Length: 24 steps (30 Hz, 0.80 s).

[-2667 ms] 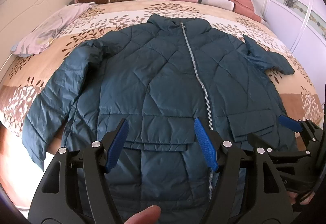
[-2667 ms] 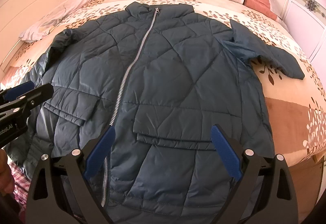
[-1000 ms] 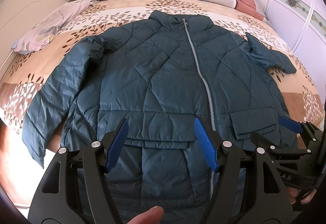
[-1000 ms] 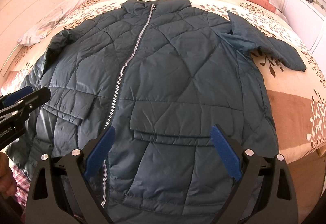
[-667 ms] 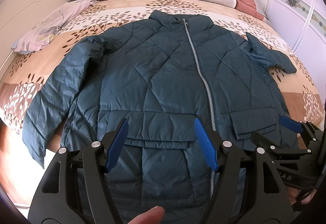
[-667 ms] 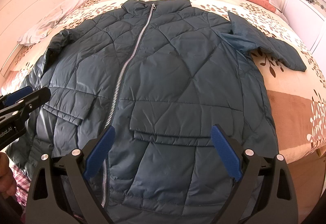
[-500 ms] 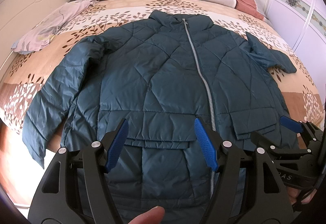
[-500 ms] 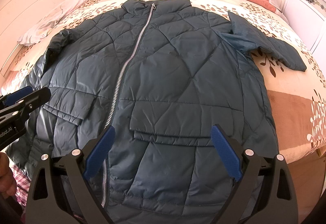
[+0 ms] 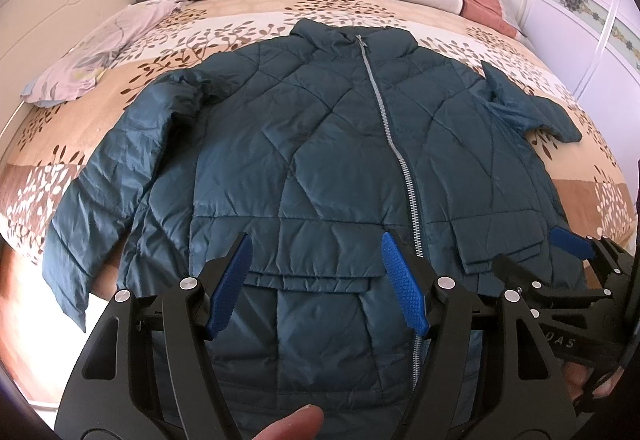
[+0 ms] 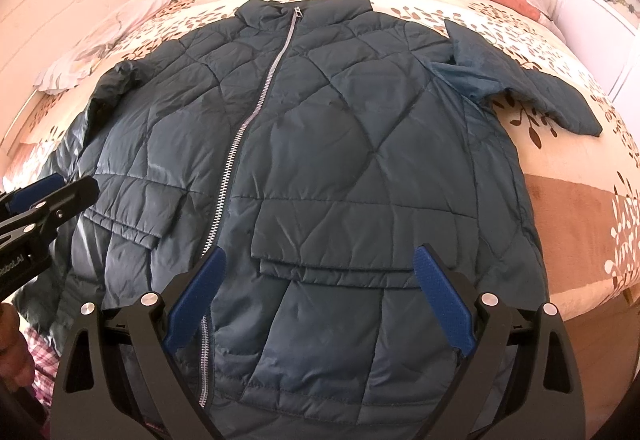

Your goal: Fold large clothes

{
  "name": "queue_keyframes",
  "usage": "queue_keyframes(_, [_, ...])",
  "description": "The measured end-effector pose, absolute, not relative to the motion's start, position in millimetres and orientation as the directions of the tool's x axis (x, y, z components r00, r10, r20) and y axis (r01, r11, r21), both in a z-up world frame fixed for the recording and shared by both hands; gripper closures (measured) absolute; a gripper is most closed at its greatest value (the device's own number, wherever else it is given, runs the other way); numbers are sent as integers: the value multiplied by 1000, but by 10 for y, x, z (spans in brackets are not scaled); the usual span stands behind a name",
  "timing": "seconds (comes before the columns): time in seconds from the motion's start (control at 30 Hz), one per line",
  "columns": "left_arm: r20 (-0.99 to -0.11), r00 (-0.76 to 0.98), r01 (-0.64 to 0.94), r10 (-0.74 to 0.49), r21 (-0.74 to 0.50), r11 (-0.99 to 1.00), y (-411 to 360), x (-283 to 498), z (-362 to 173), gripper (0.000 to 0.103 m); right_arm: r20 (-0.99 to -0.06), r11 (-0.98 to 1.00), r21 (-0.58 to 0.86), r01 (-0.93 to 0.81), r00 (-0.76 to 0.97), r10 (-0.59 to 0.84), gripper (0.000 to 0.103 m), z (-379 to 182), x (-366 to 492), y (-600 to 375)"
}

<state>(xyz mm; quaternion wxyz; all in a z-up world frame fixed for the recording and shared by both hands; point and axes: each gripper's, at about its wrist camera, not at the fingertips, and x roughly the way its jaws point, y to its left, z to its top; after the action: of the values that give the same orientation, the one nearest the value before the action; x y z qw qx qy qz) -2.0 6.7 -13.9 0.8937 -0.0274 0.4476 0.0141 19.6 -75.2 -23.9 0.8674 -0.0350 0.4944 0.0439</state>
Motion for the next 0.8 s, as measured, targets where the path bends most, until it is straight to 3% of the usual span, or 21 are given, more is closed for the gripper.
queue_keyframes(0.47, [-820, 573, -45, -2, -34, 998, 55, -17, -205, 36, -861, 997, 19, -80, 506, 57, 11, -240, 246, -880])
queue_keyframes(0.8, [-843, 538, -40, 8, -16, 999, 16, 80, -262, 36, -826, 995, 72, 67, 563, 22, 11, -92, 394, -1491])
